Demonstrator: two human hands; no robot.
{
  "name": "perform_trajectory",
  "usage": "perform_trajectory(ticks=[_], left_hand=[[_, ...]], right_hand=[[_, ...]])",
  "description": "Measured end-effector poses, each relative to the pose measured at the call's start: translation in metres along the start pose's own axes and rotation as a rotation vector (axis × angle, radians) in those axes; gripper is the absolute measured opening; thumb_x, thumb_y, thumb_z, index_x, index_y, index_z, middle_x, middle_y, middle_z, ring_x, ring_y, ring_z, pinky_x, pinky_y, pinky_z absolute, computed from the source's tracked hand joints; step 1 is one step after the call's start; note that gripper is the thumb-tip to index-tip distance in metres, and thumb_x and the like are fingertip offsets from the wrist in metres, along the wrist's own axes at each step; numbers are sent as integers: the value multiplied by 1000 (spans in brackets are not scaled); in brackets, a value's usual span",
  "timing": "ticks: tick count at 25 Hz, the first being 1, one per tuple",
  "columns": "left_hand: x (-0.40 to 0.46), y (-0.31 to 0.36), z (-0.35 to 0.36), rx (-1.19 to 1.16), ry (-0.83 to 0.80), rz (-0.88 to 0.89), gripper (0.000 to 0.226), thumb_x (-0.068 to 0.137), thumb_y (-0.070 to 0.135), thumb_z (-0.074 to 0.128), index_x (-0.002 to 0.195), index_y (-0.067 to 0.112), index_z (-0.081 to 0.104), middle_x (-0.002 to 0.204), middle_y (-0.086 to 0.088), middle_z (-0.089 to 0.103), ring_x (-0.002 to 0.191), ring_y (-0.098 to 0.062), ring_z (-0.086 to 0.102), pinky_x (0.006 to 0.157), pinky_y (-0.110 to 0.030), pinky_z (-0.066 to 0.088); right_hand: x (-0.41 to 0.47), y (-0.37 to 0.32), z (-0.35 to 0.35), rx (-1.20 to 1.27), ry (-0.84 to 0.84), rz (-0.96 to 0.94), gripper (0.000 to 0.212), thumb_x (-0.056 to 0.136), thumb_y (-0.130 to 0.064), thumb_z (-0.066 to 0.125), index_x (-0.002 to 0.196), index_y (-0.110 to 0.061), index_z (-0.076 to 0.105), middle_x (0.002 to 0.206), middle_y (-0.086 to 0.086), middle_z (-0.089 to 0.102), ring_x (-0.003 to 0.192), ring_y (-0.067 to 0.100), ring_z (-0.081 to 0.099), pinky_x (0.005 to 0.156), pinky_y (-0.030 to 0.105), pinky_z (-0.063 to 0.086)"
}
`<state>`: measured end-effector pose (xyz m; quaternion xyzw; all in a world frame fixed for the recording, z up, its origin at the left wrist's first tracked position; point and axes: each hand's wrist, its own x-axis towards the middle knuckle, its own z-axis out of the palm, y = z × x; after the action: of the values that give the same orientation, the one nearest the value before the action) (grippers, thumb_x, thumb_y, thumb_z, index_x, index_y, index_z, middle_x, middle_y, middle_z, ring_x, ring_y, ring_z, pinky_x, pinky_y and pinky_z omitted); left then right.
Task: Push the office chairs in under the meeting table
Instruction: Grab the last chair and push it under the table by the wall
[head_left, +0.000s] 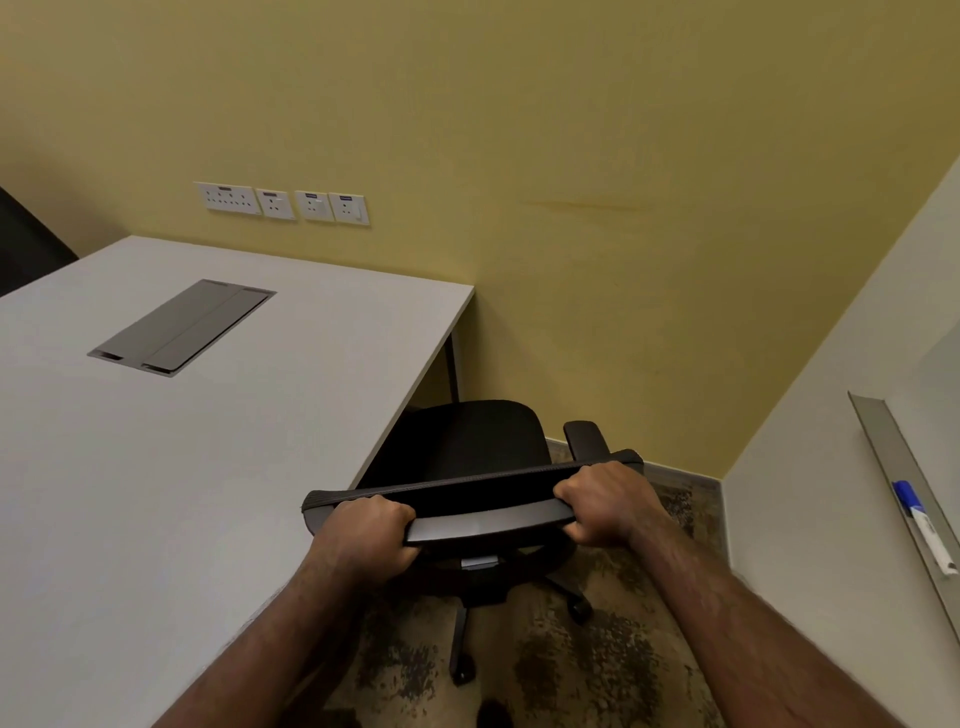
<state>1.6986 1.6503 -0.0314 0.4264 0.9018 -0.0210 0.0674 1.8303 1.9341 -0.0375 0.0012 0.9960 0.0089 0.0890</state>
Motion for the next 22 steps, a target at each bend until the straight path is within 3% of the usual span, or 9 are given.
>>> perform_trajectory(ticks=[4, 9, 22], left_hand=[[15, 7, 1, -4, 34, -53, 17, 73, 46, 44, 66, 30, 46, 57, 9, 45, 55, -12, 48, 53, -28, 32], [43, 18, 8, -25, 94, -123, 16, 73, 46, 43, 66, 32, 46, 50, 12, 39, 45, -6, 36, 44, -21, 20], [91, 19, -6, -84, 47, -376, 19, 74, 47, 42, 65, 30, 45, 53, 12, 41, 51, -8, 40, 50, -29, 29]], right_hand=[[27, 26, -7, -36, 0, -65, 14, 70, -40, 49, 66, -27, 45, 60, -8, 50, 53, 16, 49, 48, 26, 36], [68, 63, -15, -51, 6, -114, 10, 69, -35, 52, 67, -25, 49, 65, -5, 58, 58, 18, 54, 51, 28, 42], [165, 109, -34, -91, -5, -341, 18, 68, -36, 52, 61, -26, 39, 60, -5, 51, 56, 20, 51, 52, 32, 47]])
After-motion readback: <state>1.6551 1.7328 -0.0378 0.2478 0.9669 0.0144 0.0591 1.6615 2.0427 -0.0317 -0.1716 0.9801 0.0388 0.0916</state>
